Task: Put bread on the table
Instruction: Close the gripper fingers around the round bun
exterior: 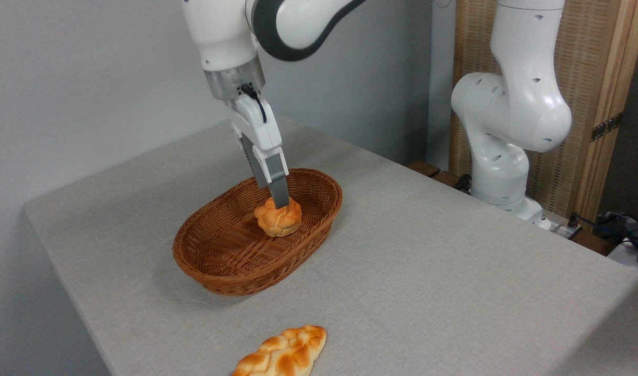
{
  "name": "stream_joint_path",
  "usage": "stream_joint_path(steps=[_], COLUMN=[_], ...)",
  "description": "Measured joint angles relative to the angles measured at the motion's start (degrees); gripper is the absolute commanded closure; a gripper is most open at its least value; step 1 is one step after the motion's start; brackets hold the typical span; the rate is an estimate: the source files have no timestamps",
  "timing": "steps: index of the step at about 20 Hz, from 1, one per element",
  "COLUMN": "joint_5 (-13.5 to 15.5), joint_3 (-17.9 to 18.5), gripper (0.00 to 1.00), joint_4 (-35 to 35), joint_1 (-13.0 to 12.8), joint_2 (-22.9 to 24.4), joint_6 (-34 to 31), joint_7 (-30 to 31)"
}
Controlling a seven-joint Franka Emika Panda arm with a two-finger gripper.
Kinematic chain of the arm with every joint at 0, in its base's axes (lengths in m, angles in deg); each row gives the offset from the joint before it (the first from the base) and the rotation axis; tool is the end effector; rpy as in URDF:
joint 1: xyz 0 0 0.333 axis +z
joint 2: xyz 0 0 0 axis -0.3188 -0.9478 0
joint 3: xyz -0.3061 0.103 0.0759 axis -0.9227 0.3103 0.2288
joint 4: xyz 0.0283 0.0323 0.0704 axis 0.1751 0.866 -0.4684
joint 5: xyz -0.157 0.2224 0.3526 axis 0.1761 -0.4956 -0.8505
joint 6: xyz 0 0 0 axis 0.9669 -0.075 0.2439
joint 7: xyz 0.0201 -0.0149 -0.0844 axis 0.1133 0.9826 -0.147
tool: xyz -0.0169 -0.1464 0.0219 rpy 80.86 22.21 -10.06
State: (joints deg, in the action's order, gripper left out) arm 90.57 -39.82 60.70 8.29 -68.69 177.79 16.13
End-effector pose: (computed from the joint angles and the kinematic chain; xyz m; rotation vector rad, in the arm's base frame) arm 0.5102 -0.2037 0.4300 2.7449 -1.5195 -0.1172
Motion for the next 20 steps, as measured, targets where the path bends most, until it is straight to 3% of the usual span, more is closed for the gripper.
stream_joint_path(steps=[15,16,20], joint_5=[0.07,0.07,0.07], joint_3=[-1.68,-1.73,-1.87], gripper=[0.00,0.04,0.39], joint_4=[4.51,4.62,5.08], joint_1=[-0.54,-0.54,-0.54], joint_2=[-1.21,-1.26,-1.43], joint_6=[5.39,5.48,5.61], joint_7=[0.01,0.01,0.00])
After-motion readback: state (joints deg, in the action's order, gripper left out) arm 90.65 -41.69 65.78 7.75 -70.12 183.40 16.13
